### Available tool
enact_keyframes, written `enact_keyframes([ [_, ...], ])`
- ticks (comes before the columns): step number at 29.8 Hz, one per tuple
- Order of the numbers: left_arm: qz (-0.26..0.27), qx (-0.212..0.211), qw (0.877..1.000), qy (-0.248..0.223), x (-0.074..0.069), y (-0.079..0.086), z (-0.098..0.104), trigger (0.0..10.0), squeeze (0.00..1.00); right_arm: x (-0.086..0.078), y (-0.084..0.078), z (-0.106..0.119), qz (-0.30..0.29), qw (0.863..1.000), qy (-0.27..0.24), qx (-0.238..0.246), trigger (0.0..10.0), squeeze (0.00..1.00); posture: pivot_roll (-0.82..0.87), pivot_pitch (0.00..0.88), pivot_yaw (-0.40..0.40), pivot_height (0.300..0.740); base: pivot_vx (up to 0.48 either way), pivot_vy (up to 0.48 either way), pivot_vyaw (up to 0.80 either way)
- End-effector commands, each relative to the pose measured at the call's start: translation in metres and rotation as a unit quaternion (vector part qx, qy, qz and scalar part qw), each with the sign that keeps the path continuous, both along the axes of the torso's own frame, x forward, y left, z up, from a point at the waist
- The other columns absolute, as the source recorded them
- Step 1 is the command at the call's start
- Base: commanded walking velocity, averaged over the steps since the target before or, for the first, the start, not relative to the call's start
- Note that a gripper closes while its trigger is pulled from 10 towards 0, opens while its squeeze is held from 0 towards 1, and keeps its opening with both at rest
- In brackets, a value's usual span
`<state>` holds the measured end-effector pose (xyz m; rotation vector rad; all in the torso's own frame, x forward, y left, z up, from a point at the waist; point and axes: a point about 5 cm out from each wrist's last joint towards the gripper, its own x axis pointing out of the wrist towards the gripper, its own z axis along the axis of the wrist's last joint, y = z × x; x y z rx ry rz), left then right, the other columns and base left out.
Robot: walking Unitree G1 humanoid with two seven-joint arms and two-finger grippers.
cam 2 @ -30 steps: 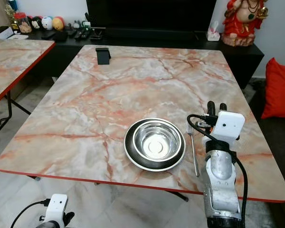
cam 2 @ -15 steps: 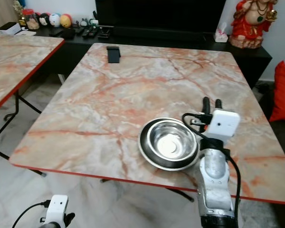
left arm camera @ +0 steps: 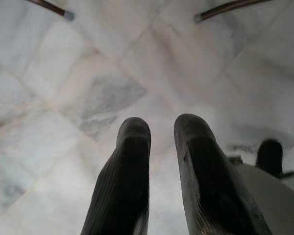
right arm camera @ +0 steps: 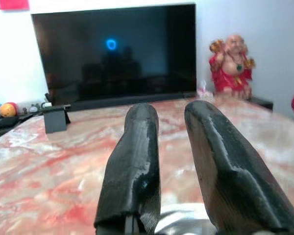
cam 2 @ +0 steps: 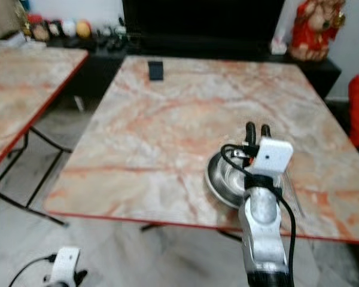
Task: Setting the table
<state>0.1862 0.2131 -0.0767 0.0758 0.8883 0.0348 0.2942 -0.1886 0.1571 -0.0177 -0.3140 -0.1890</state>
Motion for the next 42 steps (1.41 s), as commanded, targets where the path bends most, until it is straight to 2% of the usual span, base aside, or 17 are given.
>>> enact_keyframes([
  [1, 0.0, -0.001, 1.0, 0.002, -0.003, 0.002, -0.001, 10.0, 0.0, -0.001, -0.001, -0.002, -0.005, 1.0, 0.001, 0.005, 10.0, 0.0, -0.01, 0.0, 0.009, 0.74, 0.0, 0.39, 0.0],
  [14, 0.001, 0.002, 1.0, 0.006, -0.005, 0.003, -0.002, 10.0, 0.0, 0.0, 0.004, -0.004, 0.004, 1.0, 0.003, 0.005, 10.0, 0.0, -0.01, 0.0, 0.014, 0.74, 0.0, 0.392, 0.0],
  [19, 0.0, 0.002, 1.0, 0.0, 0.0, 0.002, 0.0, 10.0, 0.0, 0.005, 0.011, 0.001, 0.027, 0.999, 0.003, -0.018, 10.0, 0.0, 0.0, 0.0, 0.008, 0.74, 0.0, 0.392, 0.0],
  [42, 0.007, 0.002, 1.0, -0.007, 0.005, 0.001, 0.003, 10.0, 0.0, 0.009, 0.016, 0.002, 0.038, 0.999, 0.013, -0.008, 10.0, 0.0, 0.01, 0.0, 0.006, 0.74, 0.0, 0.392, 0.0],
])
